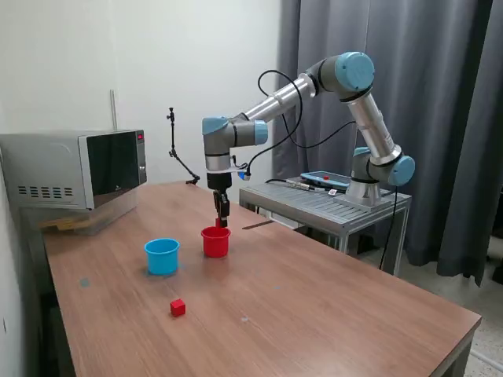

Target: Place red objects in the red bin, and blue objects in the blue bin.

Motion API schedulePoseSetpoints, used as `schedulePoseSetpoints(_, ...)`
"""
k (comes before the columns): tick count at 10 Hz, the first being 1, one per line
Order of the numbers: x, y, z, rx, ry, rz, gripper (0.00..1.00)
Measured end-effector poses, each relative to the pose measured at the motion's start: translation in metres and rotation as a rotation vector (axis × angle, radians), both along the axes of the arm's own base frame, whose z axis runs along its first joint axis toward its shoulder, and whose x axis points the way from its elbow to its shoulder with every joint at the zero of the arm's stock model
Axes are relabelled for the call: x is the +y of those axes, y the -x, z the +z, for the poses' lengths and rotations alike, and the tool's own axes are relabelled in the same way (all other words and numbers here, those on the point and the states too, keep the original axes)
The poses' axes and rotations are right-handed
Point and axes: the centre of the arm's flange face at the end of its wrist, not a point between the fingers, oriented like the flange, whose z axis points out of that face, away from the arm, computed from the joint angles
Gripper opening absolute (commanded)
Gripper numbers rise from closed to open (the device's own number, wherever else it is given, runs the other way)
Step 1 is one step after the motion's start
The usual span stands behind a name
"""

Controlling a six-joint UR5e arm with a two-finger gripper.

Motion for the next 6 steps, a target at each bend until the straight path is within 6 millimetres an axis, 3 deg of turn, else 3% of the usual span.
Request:
schedulePoseSetpoints(1, 0.0059, 0.0007, -0.0046, -0.003, 0.001, -0.008, 1.0)
schedulePoseSetpoints(6, 0.0135, 0.0034, -0.0105, -0.005, 0.0, -0.016, 1.0)
